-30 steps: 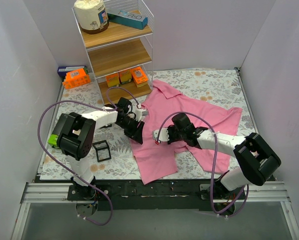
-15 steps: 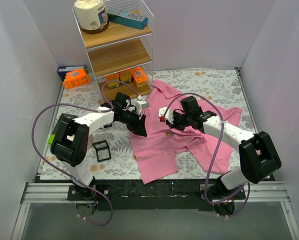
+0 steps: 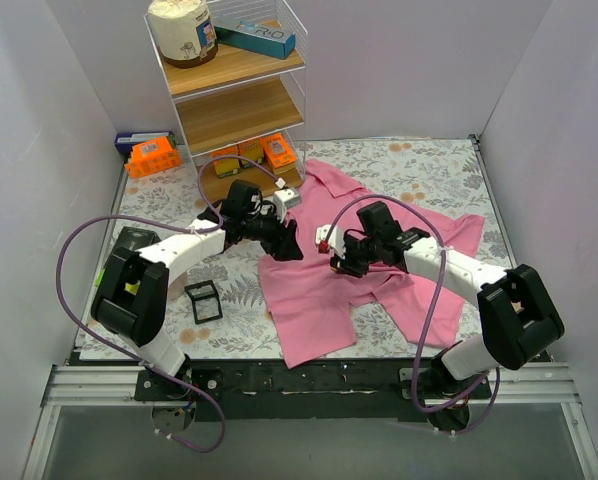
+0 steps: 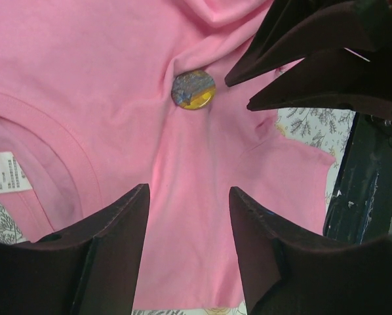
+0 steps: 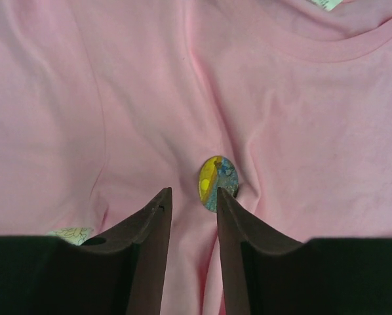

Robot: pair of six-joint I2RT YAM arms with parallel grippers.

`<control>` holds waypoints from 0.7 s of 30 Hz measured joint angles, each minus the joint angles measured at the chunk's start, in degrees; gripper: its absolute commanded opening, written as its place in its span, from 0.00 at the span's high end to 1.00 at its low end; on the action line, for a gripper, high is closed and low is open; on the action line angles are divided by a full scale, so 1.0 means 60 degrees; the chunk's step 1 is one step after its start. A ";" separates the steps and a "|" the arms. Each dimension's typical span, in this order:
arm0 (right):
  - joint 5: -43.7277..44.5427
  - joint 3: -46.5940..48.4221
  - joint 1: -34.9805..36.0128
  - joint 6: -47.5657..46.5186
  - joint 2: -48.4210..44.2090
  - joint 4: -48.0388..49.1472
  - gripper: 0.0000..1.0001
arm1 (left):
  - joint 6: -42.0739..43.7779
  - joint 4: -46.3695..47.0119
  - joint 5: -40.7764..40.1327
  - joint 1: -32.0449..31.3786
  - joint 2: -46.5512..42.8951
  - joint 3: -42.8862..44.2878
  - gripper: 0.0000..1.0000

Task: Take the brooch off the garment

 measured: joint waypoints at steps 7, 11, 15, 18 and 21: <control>0.0936 -0.0270 0.0579 -0.0860 0.0240 0.0324 0.63 | -0.0193 -0.0157 -0.0328 0.0018 -0.0040 -0.0634 0.49; 0.1610 -0.0270 0.0852 -0.1198 0.0539 0.0754 0.64 | -0.0262 -0.0251 -0.0495 0.0025 -0.0084 -0.0812 0.48; 0.2091 -0.0270 0.1013 -0.1479 0.0925 0.0860 0.64 | -0.0277 -0.0255 -0.0605 0.0047 -0.0178 -0.0871 0.48; 0.2218 -0.0270 0.1035 -0.1625 0.0976 0.0860 0.64 | -0.0277 -0.0251 -0.0648 0.0076 -0.0189 -0.0871 0.48; 0.2364 -0.0270 0.1089 -0.1679 0.0976 0.0863 0.65 | -0.0310 -0.0240 -0.0663 0.0087 -0.0189 -0.0871 0.48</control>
